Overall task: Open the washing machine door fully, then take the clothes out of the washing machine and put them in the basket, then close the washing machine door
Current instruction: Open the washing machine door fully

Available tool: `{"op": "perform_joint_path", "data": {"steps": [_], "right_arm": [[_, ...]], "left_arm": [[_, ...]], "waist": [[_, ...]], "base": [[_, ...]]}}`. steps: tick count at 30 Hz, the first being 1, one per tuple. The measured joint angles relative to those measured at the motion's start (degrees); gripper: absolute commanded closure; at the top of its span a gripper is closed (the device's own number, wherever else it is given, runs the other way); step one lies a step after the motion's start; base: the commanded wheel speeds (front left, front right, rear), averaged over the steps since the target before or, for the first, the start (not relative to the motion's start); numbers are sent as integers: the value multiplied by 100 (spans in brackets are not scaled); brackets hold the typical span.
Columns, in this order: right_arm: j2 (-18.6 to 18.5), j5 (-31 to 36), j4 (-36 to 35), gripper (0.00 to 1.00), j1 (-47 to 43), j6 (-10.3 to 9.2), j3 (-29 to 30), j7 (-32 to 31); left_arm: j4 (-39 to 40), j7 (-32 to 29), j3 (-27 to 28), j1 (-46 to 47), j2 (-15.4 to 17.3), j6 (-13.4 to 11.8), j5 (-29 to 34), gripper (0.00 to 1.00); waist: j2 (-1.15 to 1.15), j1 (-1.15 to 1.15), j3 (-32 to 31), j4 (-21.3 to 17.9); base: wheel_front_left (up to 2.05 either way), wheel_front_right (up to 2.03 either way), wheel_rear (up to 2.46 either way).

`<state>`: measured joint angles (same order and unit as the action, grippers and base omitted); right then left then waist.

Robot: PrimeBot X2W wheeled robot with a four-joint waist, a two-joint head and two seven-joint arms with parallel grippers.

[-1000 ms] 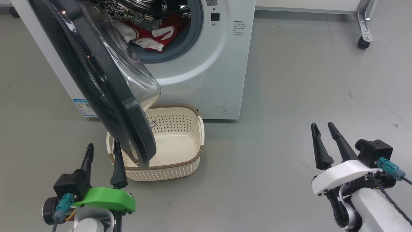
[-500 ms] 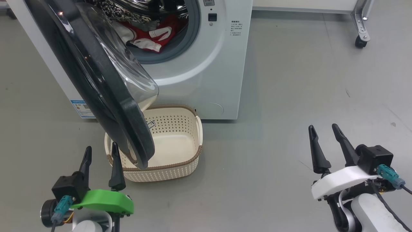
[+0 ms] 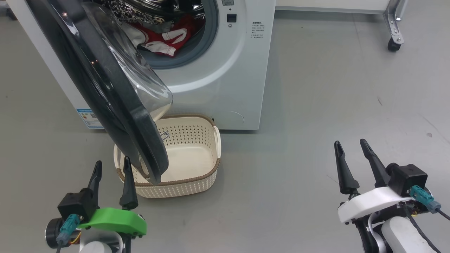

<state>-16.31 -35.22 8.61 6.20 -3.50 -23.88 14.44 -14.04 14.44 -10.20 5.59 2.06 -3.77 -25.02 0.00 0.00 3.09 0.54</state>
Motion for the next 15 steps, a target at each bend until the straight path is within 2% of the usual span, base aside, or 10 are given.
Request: {"op": "perform_joint_path", "data": {"steps": [15], "right_arm": [[56, 103, -56, 0, -205, 90, 164, 0]], "left_arm": [[-23, 0, -27, -8, 0, 4, -18, 0]], "waist": [[0, 0, 9, -34]], "base": [[0, 0, 0]]}}
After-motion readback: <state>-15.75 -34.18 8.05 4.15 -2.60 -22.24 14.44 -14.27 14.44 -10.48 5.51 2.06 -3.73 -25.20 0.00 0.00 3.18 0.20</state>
